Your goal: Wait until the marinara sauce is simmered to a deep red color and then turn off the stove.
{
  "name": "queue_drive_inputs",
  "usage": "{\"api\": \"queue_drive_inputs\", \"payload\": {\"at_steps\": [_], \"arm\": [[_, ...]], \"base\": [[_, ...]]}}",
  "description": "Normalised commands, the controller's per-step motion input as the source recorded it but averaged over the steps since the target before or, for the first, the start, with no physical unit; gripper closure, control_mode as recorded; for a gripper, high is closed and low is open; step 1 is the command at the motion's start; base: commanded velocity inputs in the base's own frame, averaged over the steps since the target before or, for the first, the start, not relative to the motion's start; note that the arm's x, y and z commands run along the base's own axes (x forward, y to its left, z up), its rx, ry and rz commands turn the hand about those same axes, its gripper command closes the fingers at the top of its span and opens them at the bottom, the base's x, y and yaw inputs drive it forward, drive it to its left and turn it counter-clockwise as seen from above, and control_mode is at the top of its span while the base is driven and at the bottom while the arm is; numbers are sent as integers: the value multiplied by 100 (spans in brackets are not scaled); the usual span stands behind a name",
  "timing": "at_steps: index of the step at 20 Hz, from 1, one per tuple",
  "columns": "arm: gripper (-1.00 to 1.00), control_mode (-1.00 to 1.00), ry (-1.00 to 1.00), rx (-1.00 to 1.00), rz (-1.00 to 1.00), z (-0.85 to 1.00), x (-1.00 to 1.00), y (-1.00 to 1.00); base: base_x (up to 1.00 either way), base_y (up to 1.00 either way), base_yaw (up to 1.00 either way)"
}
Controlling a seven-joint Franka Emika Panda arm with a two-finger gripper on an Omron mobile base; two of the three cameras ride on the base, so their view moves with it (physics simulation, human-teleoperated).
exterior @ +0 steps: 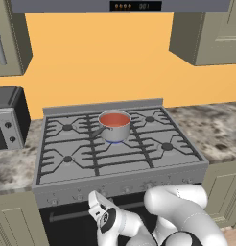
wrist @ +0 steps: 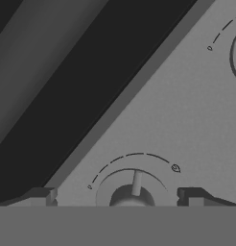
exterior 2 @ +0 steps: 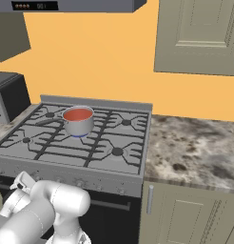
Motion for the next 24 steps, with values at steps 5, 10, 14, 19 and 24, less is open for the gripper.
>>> {"api": "queue_drive_inputs", "payload": {"at_steps": [5, 10, 14, 19, 24], "arm": [[-100, -100, 0, 0, 0, 0, 0, 0], [-100, -100, 0, 0, 0, 0, 0, 0], [-100, -100, 0, 0, 0, 0, 0, 0], [-100, -100, 0, 0, 0, 0, 0, 0], [-100, -100, 0, 0, 0, 0, 0, 0]], "base": [[0, 0, 0], [0, 0, 0], [0, 0, 0], [0, 0, 0], [0, 0, 0]]}}
